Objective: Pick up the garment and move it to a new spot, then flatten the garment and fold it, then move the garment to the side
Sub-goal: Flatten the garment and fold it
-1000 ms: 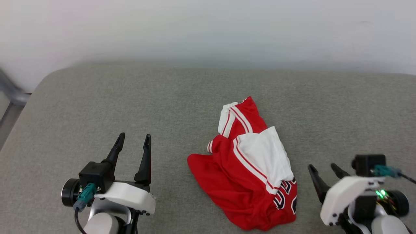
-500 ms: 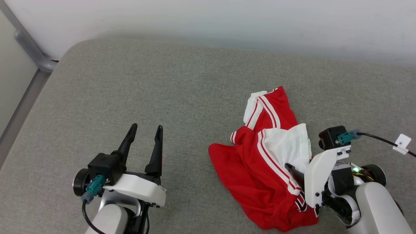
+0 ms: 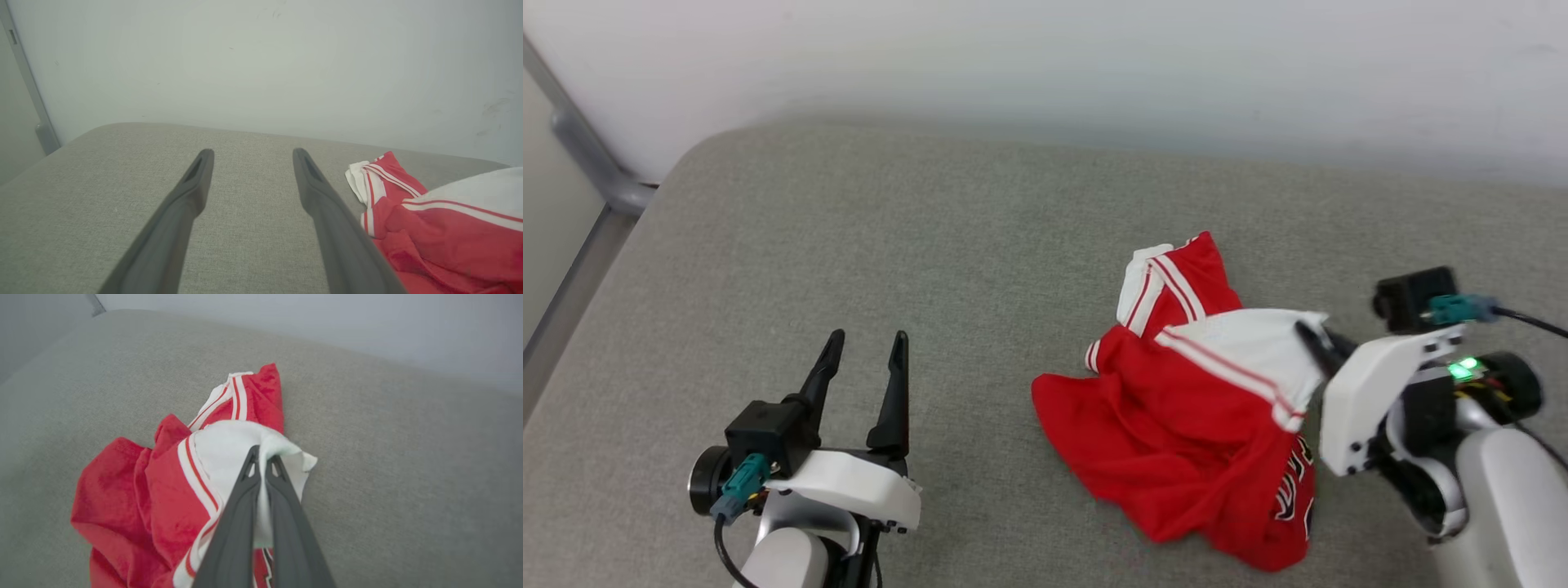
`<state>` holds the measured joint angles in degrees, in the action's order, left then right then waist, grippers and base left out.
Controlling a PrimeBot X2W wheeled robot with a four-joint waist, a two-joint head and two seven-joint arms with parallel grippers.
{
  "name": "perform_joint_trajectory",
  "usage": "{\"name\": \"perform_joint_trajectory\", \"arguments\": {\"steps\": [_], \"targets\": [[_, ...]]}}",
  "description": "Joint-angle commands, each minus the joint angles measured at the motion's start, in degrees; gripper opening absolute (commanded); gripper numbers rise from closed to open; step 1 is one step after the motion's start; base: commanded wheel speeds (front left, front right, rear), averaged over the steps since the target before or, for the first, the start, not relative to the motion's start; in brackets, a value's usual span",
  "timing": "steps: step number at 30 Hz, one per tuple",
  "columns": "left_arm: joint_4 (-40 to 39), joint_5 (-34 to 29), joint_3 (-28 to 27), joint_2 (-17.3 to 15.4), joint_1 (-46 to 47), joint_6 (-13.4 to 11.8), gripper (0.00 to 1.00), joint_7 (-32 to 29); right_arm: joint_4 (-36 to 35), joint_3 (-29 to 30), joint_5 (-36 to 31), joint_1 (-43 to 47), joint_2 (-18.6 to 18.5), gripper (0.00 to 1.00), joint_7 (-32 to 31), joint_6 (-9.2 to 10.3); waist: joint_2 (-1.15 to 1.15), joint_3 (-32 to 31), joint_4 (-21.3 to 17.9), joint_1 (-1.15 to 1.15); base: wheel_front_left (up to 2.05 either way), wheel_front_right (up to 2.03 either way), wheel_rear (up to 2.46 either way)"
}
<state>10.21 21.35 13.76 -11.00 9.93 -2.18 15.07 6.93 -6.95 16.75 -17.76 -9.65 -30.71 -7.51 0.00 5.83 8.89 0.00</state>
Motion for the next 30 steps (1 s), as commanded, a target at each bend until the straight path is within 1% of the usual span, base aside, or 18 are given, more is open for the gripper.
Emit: {"name": "perform_joint_trajectory", "arguments": {"steps": [1,6,11,15,16,17,19,20,24,28,29,30], "targets": [[-0.02,-0.23,-0.40,-0.33,-0.59,-0.14,1.00,0.14,-0.74,1.28,-1.15,-0.09,-0.12,0.00,1.15,0.04,0.00,-0.95,-0.94,0.00,0.00,0.00,0.00],[0.03,-0.33,-1.15,-0.45,-1.79,-0.31,1.00,0.14,-3.87,9.76,-6.78,4.89,1.24,0.00,3.87,0.04,0.00,-2.53,-2.77,0.00,0.00,0.00,0.00],[0.63,0.20,-1.15,-0.41,-2.93,-0.03,1.00,0.12,-6.82,18.62,-10.11,13.50,4.42,0.00,4.61,0.04,0.00,-3.73,-4.12,0.00,0.00,0.00,0.00],[1.24,0.65,-0.92,-0.42,-3.66,-0.06,1.00,-0.28,-5.33,23.26,-10.86,20.62,6.10,0.00,5.39,0.04,0.00,-4.37,-4.68,0.00,0.00,0.00,0.00],[1.86,1.01,-0.75,-0.41,-4.00,0.04,1.00,-0.64,-2.24,25.48,-10.07,24.63,6.68,0.00,6.65,0.04,0.00,-4.76,-4.76,0.00,0.00,0.00,0.00],[2.01,1.12,-0.70,-0.45,-4.08,0.00,1.00,-0.73,-1.18,25.89,-9.54,25.38,6.75,0.00,7.36,0.04,0.00,-4.84,-4.77,0.00,0.00,0.00,0.00],[2.38,1.42,-0.70,-0.47,-4.39,-0.08,1.00,-0.89,1.50,25.51,-7.76,26.36,6.81,0.35,8.81,0.04,0.00,-5.03,-4.85,0.00,0.00,0.00,0.00],[2.51,1.43,-0.62,-0.44,-4.56,-0.16,1.00,-0.95,2.41,25.12,-6.38,26.40,6.79,1.00,10.00,0.03,0.00,-5.14,-4.88,0.00,0.00,0.00,0.00],[2.95,1.73,-0.41,-0.50,-4.90,-0.25,1.00,-1.19,4.24,24.44,-5.20,24.93,6.74,1.00,17.00,0.04,0.00,-5.65,-4.80,0.00,0.00,0.00,0.00],[3.32,1.96,-0.38,-0.57,-5.51,-0.51,1.00,-1.23,2.92,24.45,-5.71,23.58,6.77,1.00,26.15,0.04,0.00,-6.24,-4.64,0.00,0.00,0.00,0.00],[3.35,2.27,-0.37,-0.58,-6.03,-0.83,1.00,-1.35,1.41,23.62,-6.99,22.84,6.77,1.00,31.09,0.04,0.00,-6.65,-4.58,0.00,0.00,0.00,0.00],[3.34,2.31,-0.39,-0.64,-6.11,-0.95,1.00,-1.41,0.78,23.17,-7.38,22.59,6.77,1.00,32.42,0.04,0.00,-6.77,-4.56,0.00,0.00,0.00,0.00]]}}
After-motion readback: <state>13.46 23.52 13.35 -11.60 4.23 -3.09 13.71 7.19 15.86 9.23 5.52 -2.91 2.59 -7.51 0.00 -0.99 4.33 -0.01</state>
